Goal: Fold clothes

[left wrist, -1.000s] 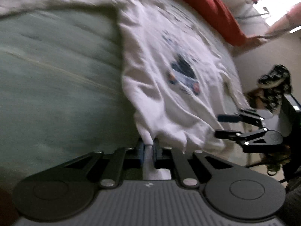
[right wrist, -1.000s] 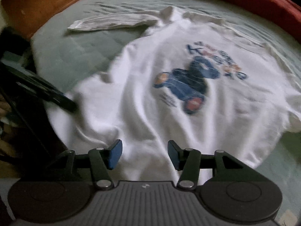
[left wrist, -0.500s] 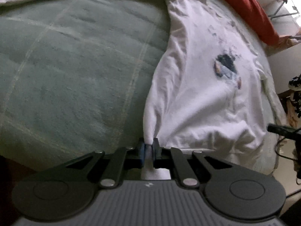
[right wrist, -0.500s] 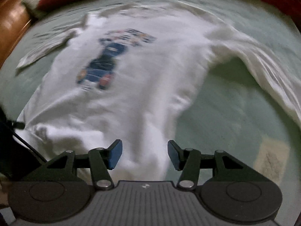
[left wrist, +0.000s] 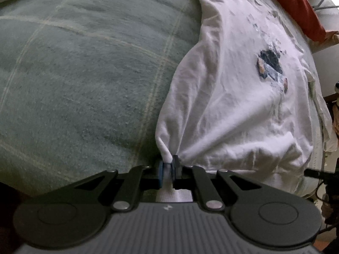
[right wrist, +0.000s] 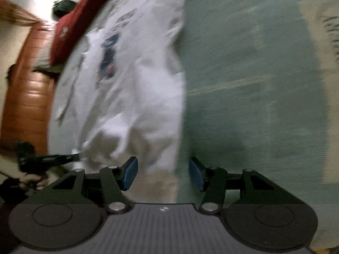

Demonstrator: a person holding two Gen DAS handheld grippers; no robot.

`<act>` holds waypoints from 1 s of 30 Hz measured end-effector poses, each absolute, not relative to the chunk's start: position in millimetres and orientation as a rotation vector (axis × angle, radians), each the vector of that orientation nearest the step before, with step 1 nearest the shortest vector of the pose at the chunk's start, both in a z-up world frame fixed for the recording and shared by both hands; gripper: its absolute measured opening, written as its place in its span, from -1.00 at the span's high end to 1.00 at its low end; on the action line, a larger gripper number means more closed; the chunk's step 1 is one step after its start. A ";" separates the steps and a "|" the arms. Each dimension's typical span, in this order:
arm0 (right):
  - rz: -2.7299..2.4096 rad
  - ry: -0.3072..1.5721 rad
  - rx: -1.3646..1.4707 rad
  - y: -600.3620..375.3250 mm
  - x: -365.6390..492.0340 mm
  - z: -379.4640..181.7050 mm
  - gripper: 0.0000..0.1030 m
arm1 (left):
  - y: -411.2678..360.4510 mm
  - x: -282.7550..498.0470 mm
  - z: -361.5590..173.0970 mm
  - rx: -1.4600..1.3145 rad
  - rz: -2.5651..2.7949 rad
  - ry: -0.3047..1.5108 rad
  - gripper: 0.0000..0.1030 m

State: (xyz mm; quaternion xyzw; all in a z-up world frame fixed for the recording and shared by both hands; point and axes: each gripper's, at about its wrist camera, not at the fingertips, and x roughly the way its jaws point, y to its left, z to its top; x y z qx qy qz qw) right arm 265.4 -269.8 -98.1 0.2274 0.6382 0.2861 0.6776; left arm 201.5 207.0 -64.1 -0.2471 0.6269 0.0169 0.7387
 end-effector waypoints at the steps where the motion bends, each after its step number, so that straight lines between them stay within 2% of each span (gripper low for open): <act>1: 0.661 1.448 0.500 -264.0 263.2 -99.7 -0.11 | 206.0 202.3 -64.0 -0.537 0.040 1.380 0.88; 2: 0.679 1.462 0.488 -258.3 261.0 -101.2 0.22 | 204.9 203.2 -63.9 -0.532 0.043 1.383 0.88; 3: 0.697 1.476 0.476 -252.6 258.7 -102.8 0.81 | 204.3 203.4 -61.3 -0.522 0.046 1.388 0.89; 6: 0.716 1.485 0.455 -249.2 260.4 -91.2 0.82 | 201.2 204.9 -40.4 -0.466 0.045 1.380 0.90; 10: 0.805 1.430 0.388 -251.1 268.2 -31.9 0.82 | 198.4 200.5 20.0 -0.426 -0.002 1.273 0.90; 13: 0.830 1.429 0.338 -253.8 269.6 -5.1 0.82 | 198.8 192.8 36.8 -0.429 -0.027 1.262 0.89; 14: 0.830 1.437 0.333 -254.7 270.3 -1.9 0.82 | 198.5 189.9 29.8 -0.432 -0.021 1.289 0.88; 16: 0.805 1.472 0.300 -255.5 269.5 -9.8 0.82 | 197.8 183.9 14.2 -0.438 -0.006 1.346 0.75; 19: 0.708 1.533 0.227 -257.1 267.2 -38.2 0.81 | 201.4 178.3 -9.1 -0.417 0.082 1.449 0.84; 22: 0.612 1.578 0.157 -264.3 266.6 -51.7 0.57 | 213.2 175.8 -9.1 -0.410 0.115 1.452 0.84; 23: 0.595 1.582 0.134 -267.0 267.0 -50.9 0.37 | 217.1 175.0 -9.1 -0.408 0.127 1.453 0.84; 24: 0.594 1.563 0.124 -269.2 268.5 -45.5 0.27 | 221.8 179.8 -5.2 -0.408 0.127 1.421 0.84; 27: 0.591 1.468 0.161 -277.6 284.5 -25.7 0.26 | 241.2 215.1 -2.2 -0.465 0.102 1.297 0.81; 28: 0.586 1.431 0.191 -280.8 293.3 -20.8 0.24 | 246.5 229.9 -3.3 -0.487 0.091 1.251 0.67; 30: 0.579 1.360 0.246 -283.5 318.3 -18.5 0.13 | 254.1 261.5 -9.1 -0.531 0.067 1.166 0.50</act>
